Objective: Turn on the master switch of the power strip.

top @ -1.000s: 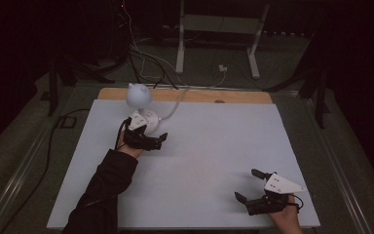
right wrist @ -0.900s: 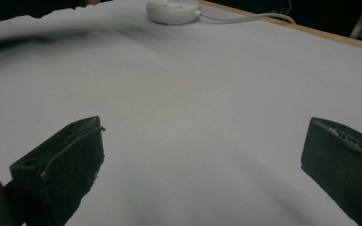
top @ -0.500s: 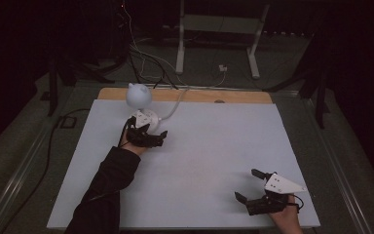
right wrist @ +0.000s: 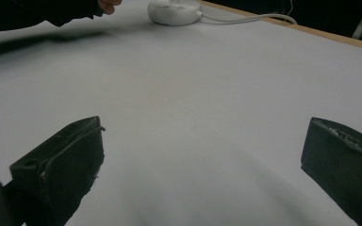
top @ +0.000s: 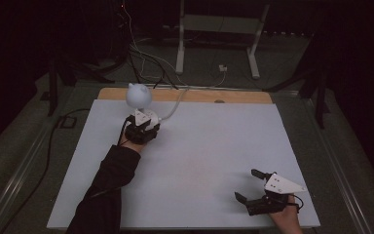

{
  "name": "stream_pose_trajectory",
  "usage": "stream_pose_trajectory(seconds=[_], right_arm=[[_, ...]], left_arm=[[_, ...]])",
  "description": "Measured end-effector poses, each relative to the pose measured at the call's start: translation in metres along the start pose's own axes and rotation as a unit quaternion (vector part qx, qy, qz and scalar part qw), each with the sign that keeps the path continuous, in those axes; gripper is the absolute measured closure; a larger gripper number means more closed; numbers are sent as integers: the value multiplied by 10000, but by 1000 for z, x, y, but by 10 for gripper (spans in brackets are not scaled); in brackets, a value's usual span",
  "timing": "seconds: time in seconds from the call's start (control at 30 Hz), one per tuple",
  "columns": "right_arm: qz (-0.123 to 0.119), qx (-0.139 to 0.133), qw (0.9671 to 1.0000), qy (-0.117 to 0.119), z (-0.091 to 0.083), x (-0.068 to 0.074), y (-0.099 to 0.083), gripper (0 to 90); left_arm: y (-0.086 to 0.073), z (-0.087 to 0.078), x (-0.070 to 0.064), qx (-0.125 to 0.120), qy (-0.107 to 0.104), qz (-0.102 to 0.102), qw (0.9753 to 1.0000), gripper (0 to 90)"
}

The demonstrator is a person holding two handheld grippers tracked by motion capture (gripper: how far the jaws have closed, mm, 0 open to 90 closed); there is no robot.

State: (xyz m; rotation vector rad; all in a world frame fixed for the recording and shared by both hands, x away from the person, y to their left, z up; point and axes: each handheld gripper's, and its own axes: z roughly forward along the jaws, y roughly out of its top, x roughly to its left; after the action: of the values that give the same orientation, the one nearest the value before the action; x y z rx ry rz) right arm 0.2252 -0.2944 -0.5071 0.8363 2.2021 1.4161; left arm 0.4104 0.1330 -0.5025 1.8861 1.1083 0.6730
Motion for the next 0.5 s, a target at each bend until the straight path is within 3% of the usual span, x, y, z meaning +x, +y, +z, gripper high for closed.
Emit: stream_pose_trajectory(seconds=[0.2,0.37,0.5], right_arm=[[4,3,10000,12,0,0,0,0],[7,2,10000,19,0,0,0,0],[15,7,10000,16,0,0,0,0]], left_arm=[[1,4,3,-4,116,-53,9999,744],[2,7,6,-38,130,-130,9998,800],[0,12,8,-99,208,-24,9997,884]])
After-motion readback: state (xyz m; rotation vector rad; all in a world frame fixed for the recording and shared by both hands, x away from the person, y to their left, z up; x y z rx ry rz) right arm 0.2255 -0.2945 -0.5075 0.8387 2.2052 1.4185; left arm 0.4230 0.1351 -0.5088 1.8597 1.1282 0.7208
